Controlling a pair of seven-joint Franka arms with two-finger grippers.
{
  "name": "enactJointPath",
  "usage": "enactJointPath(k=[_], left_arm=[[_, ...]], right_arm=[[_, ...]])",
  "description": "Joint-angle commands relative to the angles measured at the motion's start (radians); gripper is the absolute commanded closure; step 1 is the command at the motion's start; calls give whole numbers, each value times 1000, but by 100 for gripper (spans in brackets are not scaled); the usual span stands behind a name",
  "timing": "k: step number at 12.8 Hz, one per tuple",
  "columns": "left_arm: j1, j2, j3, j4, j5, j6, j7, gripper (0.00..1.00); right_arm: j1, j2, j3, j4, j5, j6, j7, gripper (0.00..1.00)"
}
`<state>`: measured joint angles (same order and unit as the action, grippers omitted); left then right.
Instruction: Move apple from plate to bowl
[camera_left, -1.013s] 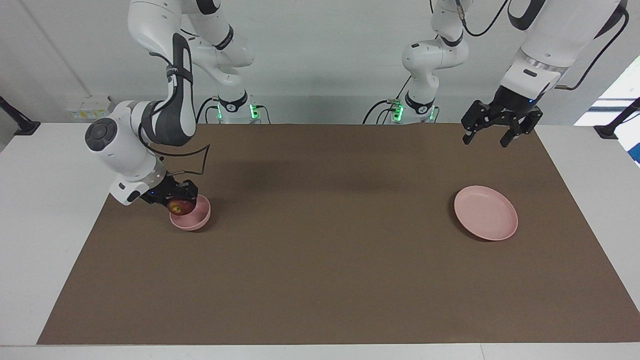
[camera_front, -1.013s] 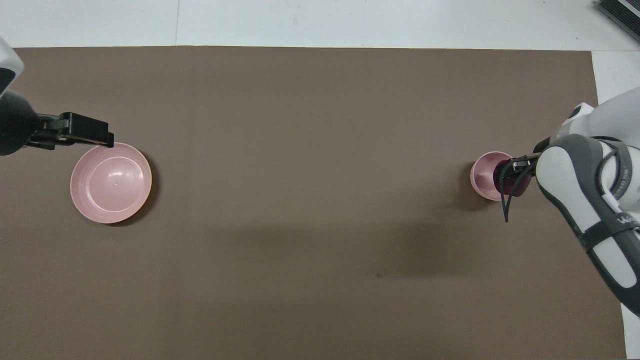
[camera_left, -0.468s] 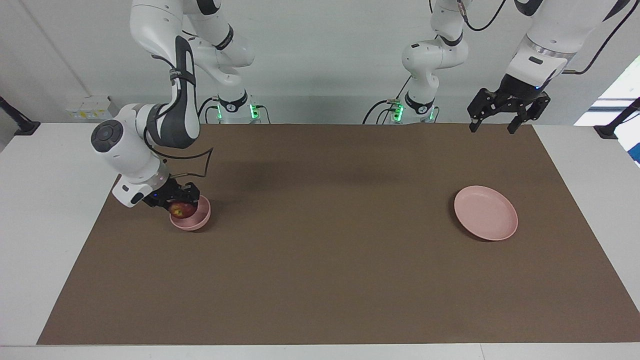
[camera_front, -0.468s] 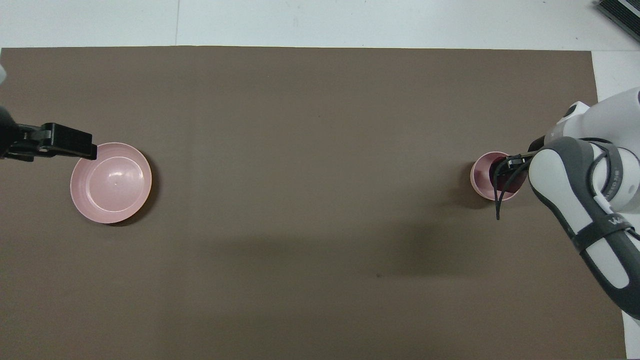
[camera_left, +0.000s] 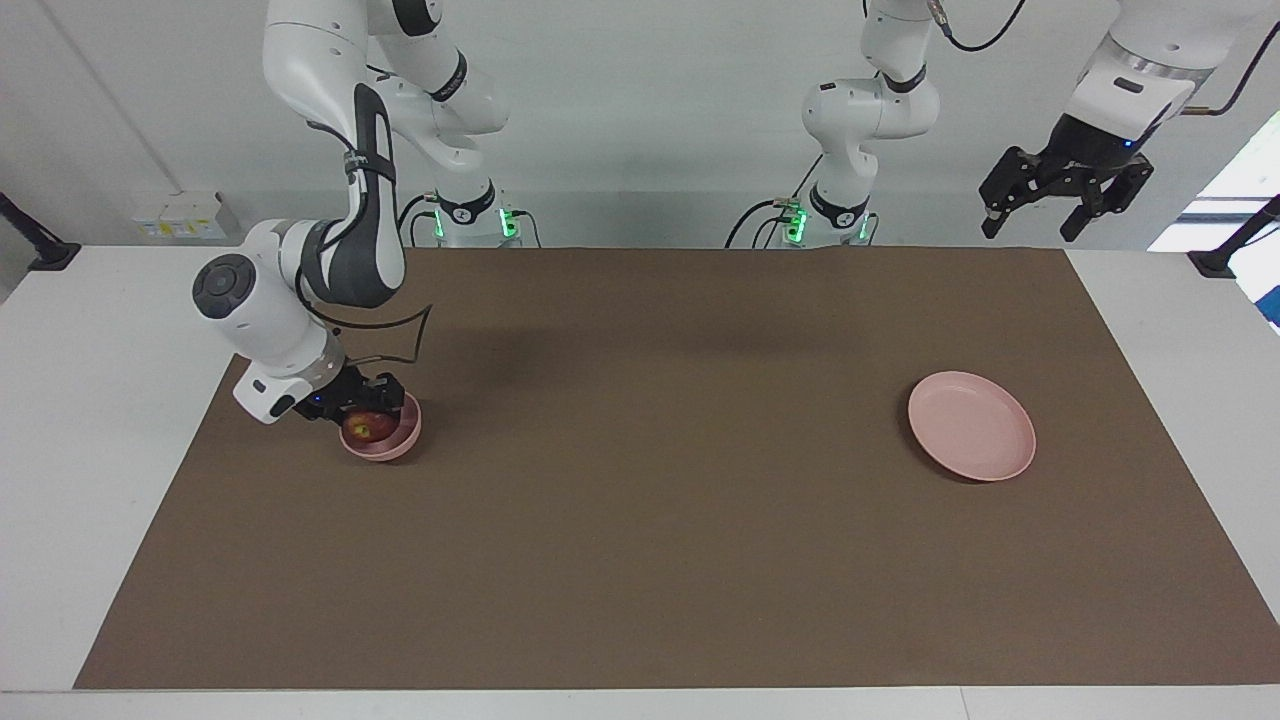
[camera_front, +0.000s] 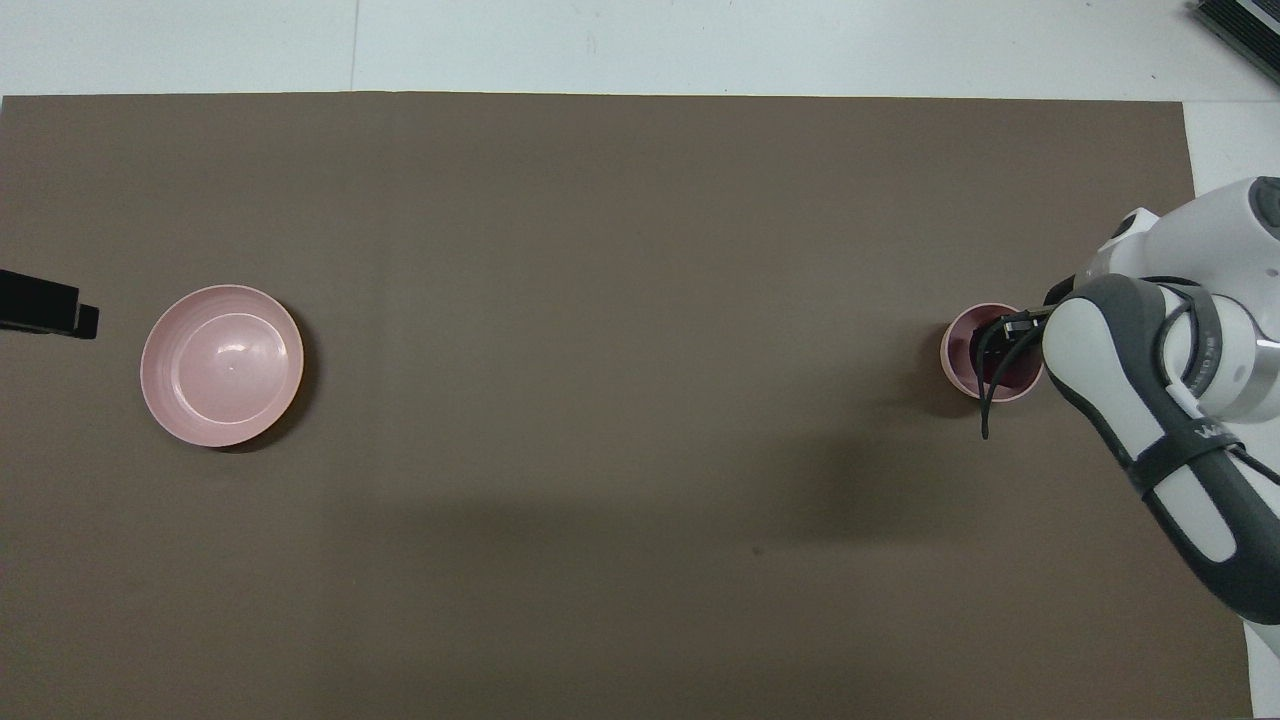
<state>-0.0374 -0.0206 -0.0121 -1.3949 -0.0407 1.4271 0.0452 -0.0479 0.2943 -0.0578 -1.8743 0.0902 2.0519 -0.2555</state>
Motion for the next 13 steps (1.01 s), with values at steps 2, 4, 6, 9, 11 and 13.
enactJointPath(k=[2,4,6,9,11,13], left_arm=[[-35,-59,32,-42,12,-22,12,0],[-27,-61,32,-50,12,-30,10,0],[-19,-71,34,-64,12,-37,10,0],[-12,-70,34,-61,12,-39,10,0],[-15,-70,32,-61,12,-40,10,0],[-15,-70,34,-61,12,-50,10,0]], right_arm=[[-1,5,7,1,-18,17,47,100],[8,14,10,1,-17,17,56,100],[10,20,9,3,-17,28,56,95],[10,20,9,1,-17,28,55,63],[10,20,9,1,-17,30,55,34],[10,20,9,0,-17,30,53,4]])
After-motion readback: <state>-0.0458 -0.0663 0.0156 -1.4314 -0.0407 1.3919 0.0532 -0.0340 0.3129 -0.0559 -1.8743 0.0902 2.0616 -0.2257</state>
